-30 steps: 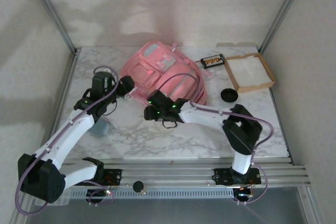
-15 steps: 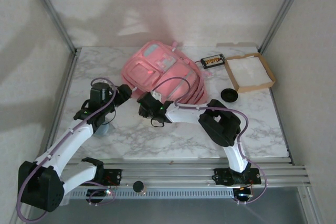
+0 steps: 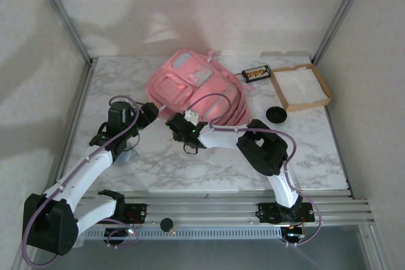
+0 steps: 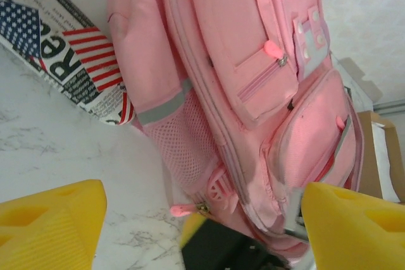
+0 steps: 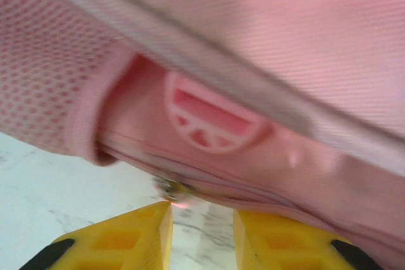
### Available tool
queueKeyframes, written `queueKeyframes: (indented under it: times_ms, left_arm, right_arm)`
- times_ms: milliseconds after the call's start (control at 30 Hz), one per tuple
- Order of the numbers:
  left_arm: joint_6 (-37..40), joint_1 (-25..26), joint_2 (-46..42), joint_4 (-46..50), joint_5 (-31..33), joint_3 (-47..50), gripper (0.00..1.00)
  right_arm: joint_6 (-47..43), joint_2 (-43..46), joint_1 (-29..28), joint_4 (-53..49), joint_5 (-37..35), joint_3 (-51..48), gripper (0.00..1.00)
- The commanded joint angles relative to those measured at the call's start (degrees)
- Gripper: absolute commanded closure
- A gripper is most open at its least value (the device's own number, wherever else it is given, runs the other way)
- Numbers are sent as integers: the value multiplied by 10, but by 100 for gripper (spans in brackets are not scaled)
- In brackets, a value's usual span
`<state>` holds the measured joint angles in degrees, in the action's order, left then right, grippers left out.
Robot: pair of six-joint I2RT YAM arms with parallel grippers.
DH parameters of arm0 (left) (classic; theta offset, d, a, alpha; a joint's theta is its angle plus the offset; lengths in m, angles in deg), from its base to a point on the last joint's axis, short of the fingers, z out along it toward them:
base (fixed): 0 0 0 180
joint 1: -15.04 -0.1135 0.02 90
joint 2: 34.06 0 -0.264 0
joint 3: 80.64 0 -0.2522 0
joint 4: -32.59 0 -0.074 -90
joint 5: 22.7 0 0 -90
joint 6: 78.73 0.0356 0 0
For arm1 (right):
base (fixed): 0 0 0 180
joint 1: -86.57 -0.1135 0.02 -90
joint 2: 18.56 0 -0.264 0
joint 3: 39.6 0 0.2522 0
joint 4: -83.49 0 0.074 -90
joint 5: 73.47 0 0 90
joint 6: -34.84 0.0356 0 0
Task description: Pack books, pencil case, and school supplies into a backpack
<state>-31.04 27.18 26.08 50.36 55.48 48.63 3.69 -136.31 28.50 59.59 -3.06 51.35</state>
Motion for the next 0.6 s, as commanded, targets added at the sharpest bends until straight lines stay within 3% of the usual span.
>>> queueKeyframes:
  times_ms: [0, 133, 233, 367, 567]
  left_arm:
    - [-19, -5, -9, -27, -25, 9, 19]
    - [-33, -3, -22, -44, -40, 17, 19]
    - [-33, -3, -28, -46, -37, 19, 18]
    - [-21, -5, -35, -28, 1, 17, 18]
    - [-10, -10, -29, -14, 22, 23, 16]
  right_arm:
    - [-21, 63, 23, -65, -41, -46, 70]
    - [-54, 113, 24, -79, -24, -79, 72]
    - [-68, 101, -3, -105, -18, -39, 70]
    - [-20, 11, -27, -178, -12, 75, 66]
    - [41, -82, -36, -206, -22, 191, 58]
